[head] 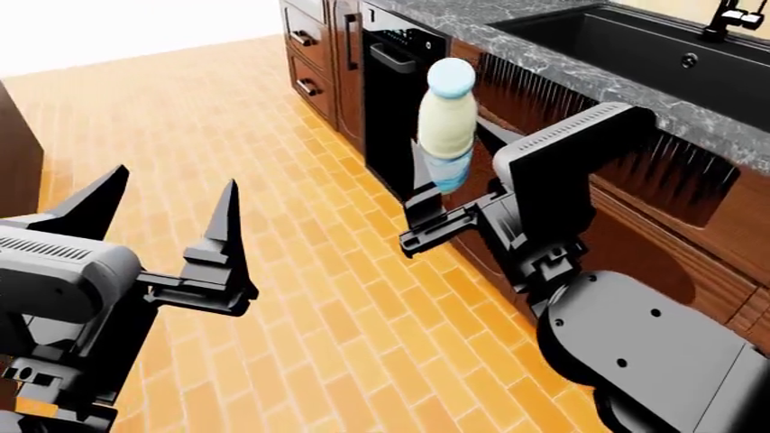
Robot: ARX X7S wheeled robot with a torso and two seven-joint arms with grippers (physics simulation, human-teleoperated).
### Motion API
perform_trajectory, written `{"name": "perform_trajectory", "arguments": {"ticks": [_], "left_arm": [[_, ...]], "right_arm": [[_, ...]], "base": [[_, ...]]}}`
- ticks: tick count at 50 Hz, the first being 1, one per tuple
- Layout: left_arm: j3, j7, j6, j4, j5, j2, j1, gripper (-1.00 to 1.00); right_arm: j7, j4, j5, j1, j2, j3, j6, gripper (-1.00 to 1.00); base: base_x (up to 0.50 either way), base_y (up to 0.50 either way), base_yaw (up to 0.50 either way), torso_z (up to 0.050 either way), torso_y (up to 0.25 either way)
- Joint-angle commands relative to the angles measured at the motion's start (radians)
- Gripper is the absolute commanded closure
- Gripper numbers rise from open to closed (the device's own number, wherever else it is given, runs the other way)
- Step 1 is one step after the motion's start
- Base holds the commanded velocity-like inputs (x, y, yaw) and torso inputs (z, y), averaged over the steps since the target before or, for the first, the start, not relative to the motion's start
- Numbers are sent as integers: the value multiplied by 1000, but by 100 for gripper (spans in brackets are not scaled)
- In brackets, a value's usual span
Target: Move the drinks to the dining counter.
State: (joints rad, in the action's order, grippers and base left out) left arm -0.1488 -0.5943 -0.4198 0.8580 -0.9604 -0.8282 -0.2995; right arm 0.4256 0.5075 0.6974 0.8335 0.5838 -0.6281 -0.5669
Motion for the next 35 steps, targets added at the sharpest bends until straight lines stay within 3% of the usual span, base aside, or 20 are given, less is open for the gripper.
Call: {"name": "perform_trajectory", "arguments": {"ticks": [1,35], "left_arm": [[-3,-3,-1,1,-2,-1,-4,-100],[-10,-4,7,4,0,-7,0,-100]], "right_arm": [[-1,8,-34,9,0,6,-4,100],[8,21,-34,6,8,1,-9,100]], "base": [[0,0,500,0,0],[0,0,500,0,1]]}}
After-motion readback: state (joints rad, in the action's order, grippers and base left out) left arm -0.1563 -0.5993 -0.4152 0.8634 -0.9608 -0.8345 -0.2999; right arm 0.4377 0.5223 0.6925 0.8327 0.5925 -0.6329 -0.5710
